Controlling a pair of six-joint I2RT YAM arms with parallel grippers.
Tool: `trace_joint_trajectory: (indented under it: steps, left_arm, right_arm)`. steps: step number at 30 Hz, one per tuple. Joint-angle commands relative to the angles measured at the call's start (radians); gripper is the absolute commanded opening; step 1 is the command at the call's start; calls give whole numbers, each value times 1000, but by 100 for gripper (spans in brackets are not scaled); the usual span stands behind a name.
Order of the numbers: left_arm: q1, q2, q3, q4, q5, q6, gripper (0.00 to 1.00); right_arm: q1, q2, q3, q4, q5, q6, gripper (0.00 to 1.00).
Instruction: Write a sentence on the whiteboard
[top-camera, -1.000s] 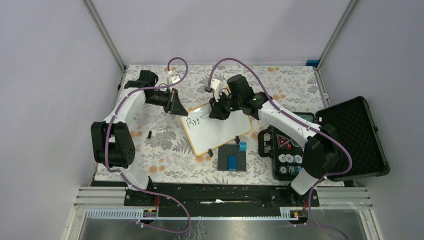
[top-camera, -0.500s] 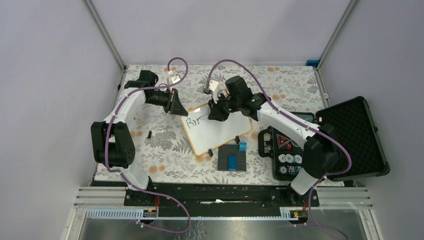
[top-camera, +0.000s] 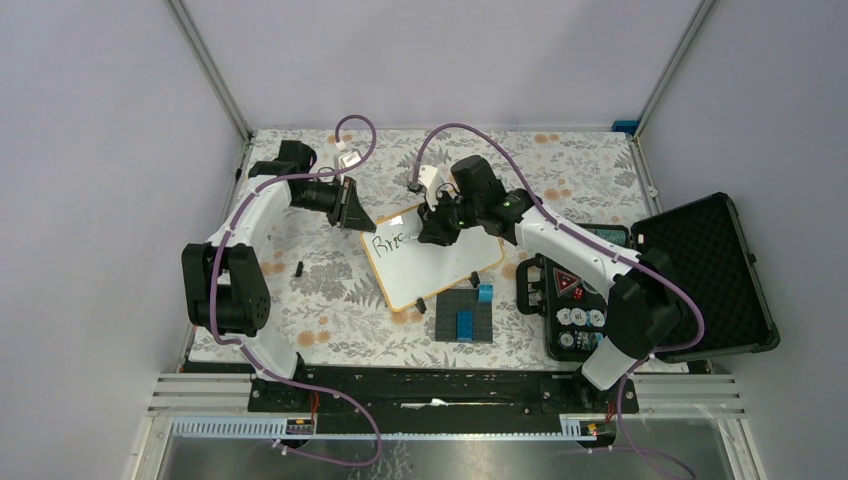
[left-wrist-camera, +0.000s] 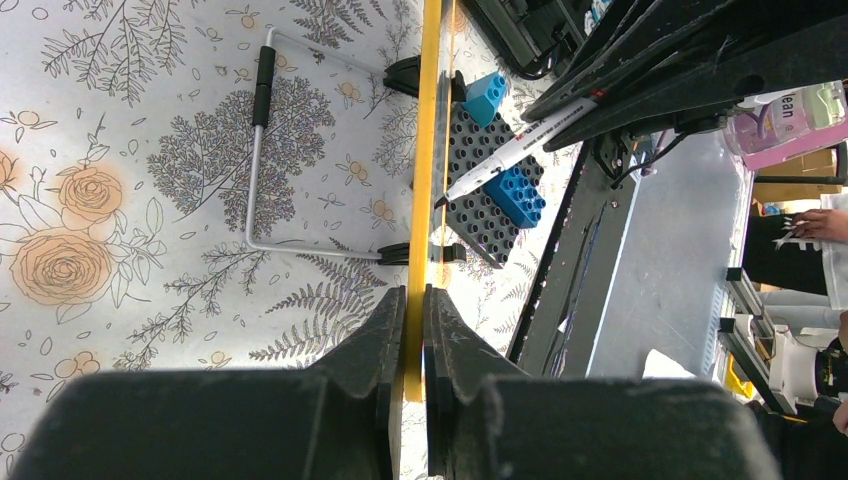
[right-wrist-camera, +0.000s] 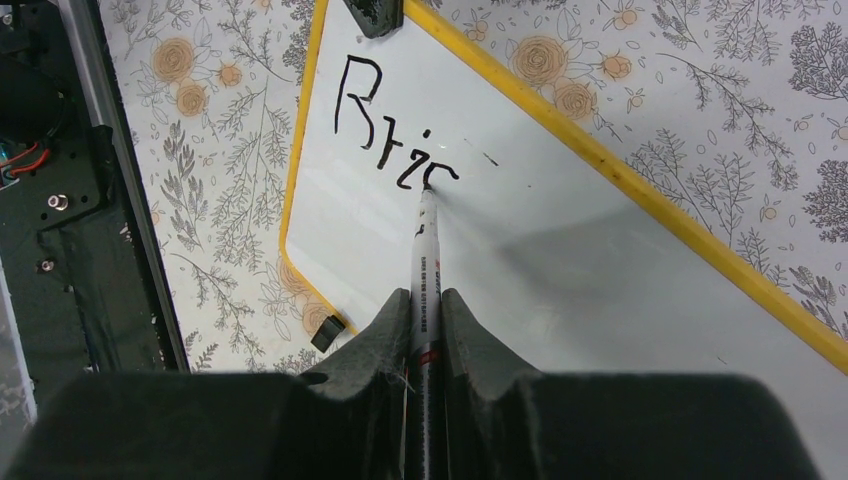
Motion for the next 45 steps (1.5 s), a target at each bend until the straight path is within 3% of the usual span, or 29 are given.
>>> trace_joint_trajectory:
  steps: [1, 45]
  left_arm:
    - [-20, -29, -12, 1, -8, 14, 0]
    - [-20, -33, -15, 1, -6, 15, 0]
  right_arm:
    - [3, -42, -2, 11, 55, -33, 0]
    - [-10, -17, 66, 13, 70, -26, 0]
